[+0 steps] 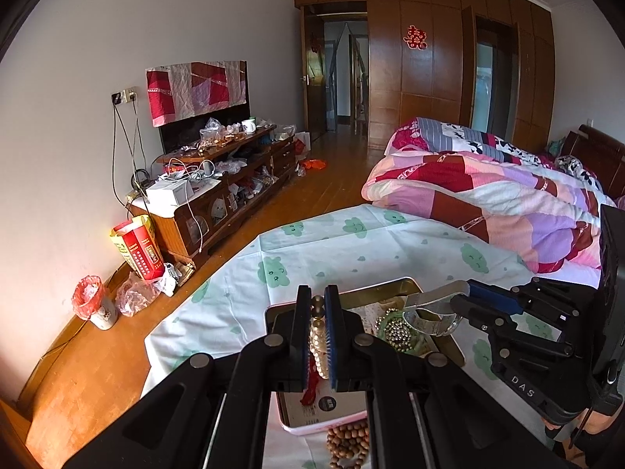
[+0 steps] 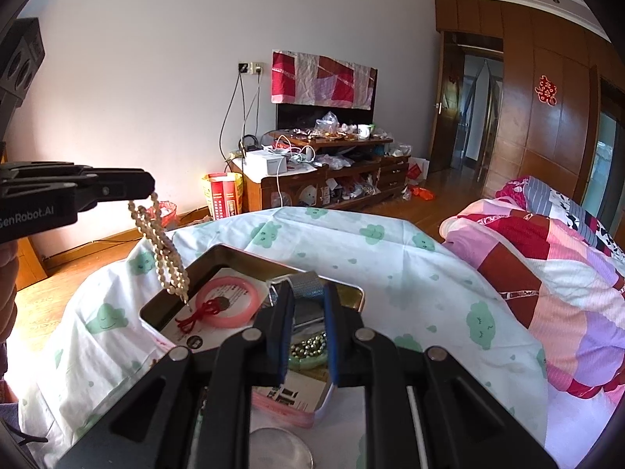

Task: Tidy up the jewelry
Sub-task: 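Lower the pearl strand and silver watch into the tin with both tools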

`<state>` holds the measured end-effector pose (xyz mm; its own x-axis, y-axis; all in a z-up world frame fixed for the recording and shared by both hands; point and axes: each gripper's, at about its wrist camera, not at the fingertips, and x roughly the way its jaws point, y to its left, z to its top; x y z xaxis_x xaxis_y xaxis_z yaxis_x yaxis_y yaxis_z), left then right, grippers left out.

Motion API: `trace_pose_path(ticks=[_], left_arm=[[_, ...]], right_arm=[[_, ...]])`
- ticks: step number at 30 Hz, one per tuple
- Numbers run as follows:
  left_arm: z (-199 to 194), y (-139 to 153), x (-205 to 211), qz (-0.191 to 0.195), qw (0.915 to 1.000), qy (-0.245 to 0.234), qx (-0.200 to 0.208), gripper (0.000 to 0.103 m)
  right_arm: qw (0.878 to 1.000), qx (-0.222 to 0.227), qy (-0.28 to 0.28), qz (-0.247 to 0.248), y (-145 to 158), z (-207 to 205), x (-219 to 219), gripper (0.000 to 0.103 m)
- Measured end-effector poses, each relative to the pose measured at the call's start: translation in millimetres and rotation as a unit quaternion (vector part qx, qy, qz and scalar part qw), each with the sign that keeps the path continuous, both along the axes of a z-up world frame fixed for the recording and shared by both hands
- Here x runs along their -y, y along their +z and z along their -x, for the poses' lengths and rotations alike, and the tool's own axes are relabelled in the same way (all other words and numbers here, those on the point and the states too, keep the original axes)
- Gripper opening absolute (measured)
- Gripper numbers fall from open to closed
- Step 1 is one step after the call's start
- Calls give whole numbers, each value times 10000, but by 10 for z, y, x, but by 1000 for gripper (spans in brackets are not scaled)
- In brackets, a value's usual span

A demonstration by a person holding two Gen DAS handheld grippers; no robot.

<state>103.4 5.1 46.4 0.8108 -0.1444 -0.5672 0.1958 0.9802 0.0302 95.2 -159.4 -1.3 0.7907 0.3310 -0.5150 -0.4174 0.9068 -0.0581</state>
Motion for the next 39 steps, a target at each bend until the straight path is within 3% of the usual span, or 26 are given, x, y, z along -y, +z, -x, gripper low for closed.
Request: trace_pose_path(ticks=[39], left_arm=[[-465,-693,-57,-241,9962,293,-789,7]], right_arm=[[9985,-515,-182,107,-444,-415,-151,17]])
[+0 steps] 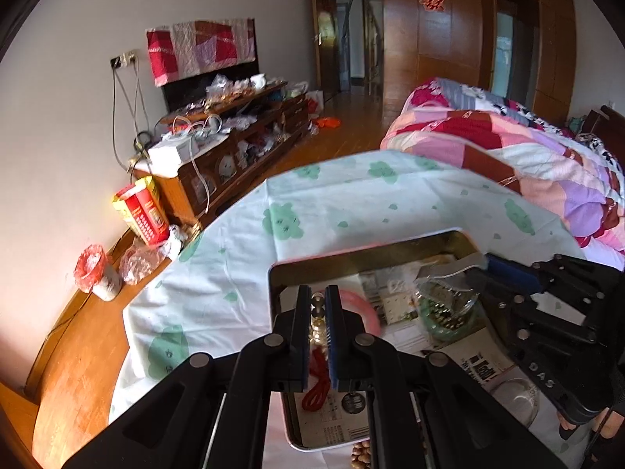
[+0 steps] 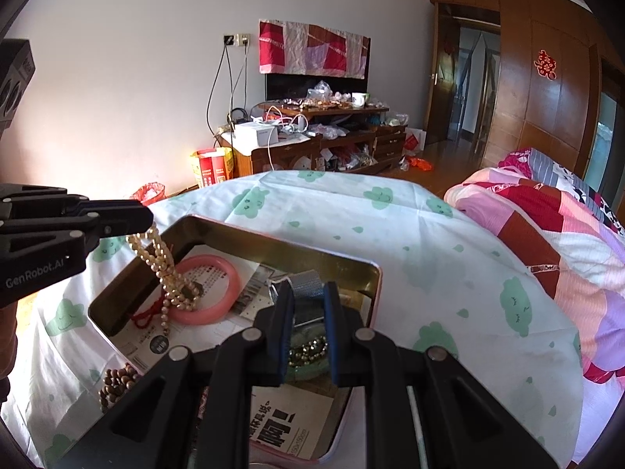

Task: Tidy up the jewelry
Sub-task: 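Lower the pearl strand and silver watch into the tin with both tools, then open both tools and withdraw them from the tin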

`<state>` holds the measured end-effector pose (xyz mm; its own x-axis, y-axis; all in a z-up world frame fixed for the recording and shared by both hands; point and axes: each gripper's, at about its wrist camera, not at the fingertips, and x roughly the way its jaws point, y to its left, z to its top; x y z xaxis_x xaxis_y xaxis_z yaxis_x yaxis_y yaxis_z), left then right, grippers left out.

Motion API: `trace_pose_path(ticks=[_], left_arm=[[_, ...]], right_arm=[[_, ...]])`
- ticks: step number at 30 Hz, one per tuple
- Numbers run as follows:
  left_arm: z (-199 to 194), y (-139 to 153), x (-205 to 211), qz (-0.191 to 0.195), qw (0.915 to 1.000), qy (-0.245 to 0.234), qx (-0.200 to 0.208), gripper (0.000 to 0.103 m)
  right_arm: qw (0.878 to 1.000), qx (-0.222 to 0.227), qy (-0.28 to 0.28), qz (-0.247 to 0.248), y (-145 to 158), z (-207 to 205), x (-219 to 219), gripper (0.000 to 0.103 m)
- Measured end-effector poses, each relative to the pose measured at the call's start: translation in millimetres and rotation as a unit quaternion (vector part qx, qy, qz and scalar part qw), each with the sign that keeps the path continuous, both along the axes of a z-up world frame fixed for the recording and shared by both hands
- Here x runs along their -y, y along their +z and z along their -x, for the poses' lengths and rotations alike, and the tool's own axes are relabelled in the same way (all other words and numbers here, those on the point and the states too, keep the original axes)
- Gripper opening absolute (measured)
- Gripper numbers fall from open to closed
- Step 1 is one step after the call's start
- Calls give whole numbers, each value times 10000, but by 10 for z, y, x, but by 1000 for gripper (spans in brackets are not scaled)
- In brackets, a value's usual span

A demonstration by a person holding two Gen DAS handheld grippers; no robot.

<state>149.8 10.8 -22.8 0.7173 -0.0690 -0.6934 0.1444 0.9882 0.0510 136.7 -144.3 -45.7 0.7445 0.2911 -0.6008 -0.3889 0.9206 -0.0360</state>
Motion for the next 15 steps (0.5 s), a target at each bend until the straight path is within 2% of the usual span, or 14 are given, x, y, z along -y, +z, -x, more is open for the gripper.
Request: trace_pose_path(ticks=[2,4,6,7,8,10,15], left_arm=[[11,-36,3,10,10000,-56,-80,10],[70,-61,20,-94,9999,-9,-59,27],[156,-77,33,-172,9998,52,57,75],[225,-74,22,-217,9994,163,193,81],[267,-76,12,-199,9993,190,256,81],[350,-111,-24,-19,9998,144,166,81],[559,-226,-143,121,9991,403,-19,81]], right_arm=[[10000,-21,-4,36,-19,11,-4,18],[9999,-118,38,-14,-37,32,12,18],[9999,-124,13,10,-49,82,28,26],[9999,-110,-3,26,-51,114,42,37],[9999,-108,-10,12,-56,141,57,50],[9999,-115,-52,-56,-57,209,107,59],[9998,-151,-65,-108,-49,423,230,59]])
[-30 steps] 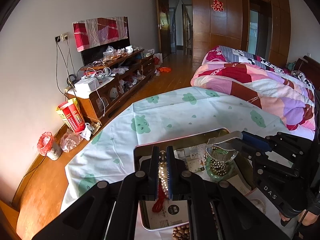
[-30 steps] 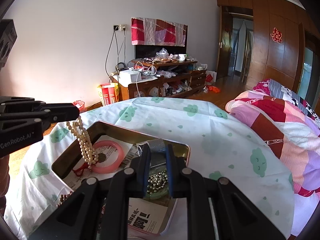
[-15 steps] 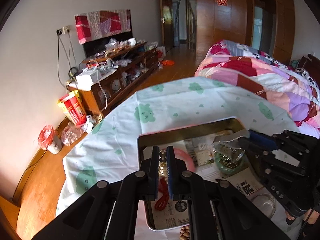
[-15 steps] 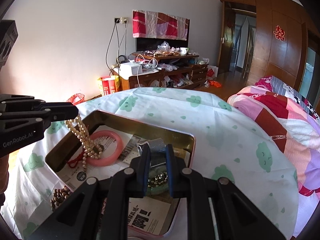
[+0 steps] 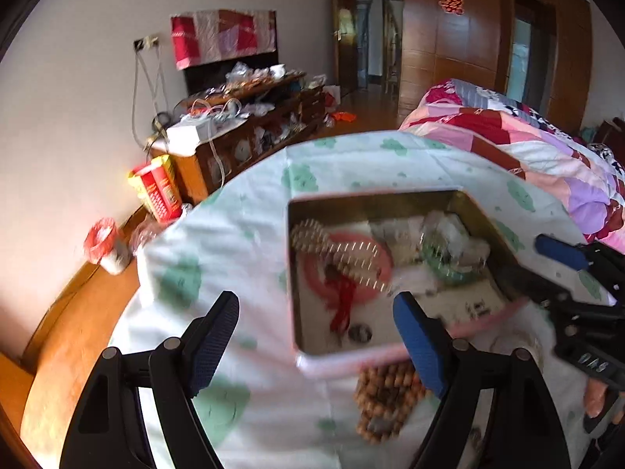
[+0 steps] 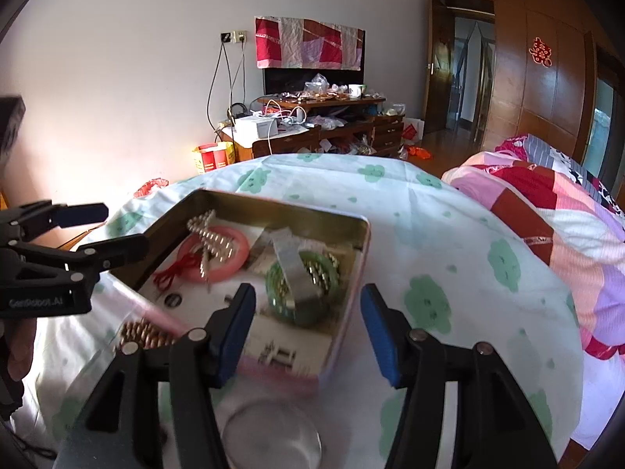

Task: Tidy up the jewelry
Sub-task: 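Open both tools and withdraw them from the tin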

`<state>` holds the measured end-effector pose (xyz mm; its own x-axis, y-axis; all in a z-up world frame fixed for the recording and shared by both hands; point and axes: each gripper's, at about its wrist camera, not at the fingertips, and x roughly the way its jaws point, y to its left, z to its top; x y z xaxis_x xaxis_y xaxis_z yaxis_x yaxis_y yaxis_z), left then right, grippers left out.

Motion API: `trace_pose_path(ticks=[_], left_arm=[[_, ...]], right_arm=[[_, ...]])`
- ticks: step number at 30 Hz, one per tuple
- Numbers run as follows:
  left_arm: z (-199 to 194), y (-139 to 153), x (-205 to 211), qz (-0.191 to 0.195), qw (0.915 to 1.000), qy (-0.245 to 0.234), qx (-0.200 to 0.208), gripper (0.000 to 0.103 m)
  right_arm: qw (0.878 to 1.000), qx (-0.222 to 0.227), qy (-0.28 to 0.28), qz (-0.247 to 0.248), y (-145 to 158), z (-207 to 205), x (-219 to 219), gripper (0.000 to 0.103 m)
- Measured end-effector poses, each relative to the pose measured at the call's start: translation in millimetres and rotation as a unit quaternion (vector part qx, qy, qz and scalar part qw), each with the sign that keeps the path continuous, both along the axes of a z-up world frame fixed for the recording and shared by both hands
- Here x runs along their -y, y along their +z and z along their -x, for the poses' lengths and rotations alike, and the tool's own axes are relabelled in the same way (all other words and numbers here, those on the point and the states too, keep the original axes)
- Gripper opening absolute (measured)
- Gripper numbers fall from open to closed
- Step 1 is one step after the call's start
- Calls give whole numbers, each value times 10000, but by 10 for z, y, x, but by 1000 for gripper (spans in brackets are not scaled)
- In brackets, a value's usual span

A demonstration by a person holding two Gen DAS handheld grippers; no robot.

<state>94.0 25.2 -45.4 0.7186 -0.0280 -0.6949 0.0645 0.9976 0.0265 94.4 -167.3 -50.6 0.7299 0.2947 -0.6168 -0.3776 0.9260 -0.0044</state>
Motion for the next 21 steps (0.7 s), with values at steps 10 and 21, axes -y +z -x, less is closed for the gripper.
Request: trace_pose_path(ticks=[10,21], left_arm=[[451,-105,-67,100,9998,76,-128,81],[623,-282,69,67,9990,-86,-424,81]], right_arm=[[9995,-134,-222,161,-86,403,223,77],[9984,-126,-287,477,-283,738,305,85]])
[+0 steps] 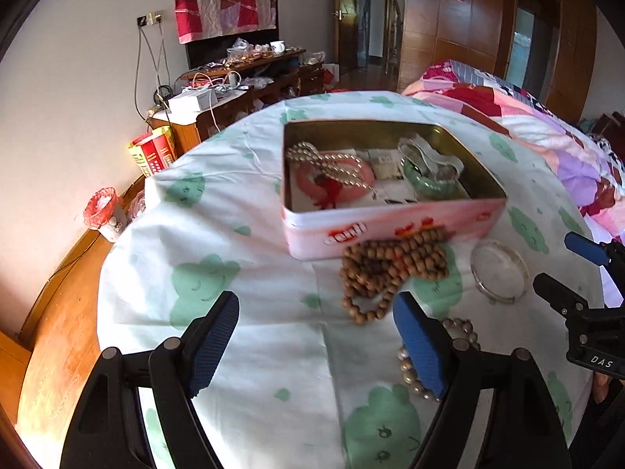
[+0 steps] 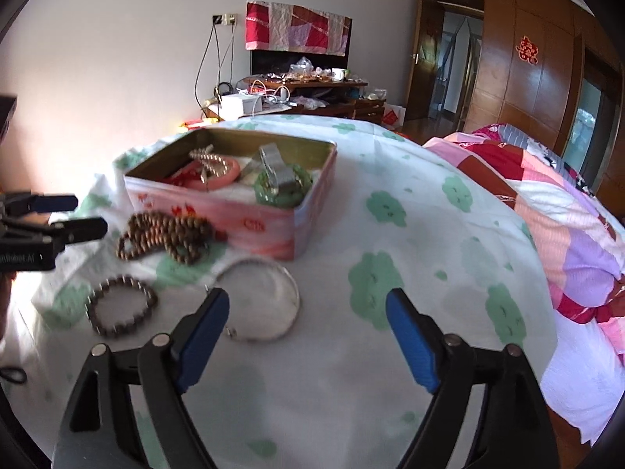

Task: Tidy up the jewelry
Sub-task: 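Open both tools and withdraw them from the tin, then grasp the brown wooden bead bracelet with the left tool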

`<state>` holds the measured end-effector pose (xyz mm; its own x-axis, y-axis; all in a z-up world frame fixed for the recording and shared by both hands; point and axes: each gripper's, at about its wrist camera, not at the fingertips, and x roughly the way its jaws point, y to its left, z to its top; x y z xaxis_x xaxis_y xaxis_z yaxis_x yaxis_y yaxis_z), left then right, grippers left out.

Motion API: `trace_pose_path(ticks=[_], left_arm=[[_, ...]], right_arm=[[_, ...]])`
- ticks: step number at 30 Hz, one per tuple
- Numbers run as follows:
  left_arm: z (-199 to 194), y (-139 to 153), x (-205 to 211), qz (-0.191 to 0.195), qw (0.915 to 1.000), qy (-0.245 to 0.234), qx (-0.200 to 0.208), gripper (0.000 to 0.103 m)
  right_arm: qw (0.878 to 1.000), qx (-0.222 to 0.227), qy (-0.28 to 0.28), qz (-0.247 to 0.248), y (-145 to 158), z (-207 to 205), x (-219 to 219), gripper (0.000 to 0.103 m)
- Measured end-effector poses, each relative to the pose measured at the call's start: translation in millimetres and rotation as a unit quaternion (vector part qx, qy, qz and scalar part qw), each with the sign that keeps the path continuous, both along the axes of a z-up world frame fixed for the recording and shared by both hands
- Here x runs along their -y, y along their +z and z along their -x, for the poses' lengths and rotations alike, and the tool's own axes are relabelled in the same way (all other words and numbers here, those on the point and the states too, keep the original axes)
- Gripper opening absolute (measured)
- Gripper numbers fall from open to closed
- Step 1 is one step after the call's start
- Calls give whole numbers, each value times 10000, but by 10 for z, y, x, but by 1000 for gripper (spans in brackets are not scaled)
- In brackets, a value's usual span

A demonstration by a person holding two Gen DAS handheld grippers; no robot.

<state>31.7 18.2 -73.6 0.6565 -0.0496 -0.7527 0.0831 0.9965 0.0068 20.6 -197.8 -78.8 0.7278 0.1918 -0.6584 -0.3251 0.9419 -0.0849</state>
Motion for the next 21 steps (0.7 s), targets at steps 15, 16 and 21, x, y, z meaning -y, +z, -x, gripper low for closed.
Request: trace_pose_path(ticks=[15,16,21], left_arm=[[12,-70,-4,-123,9999,9,-91,81],[-1,-77,-29,-93,9999,45,-79,81],[-87,-84,-94,150,9998,103,6,81]], right_arm=[[9998,-25,-109,158,-96,48,6,88],[9998,-12,-97,172,-94,54,1,88],[9998,-23,-71,208,-102,41,-32,88]])
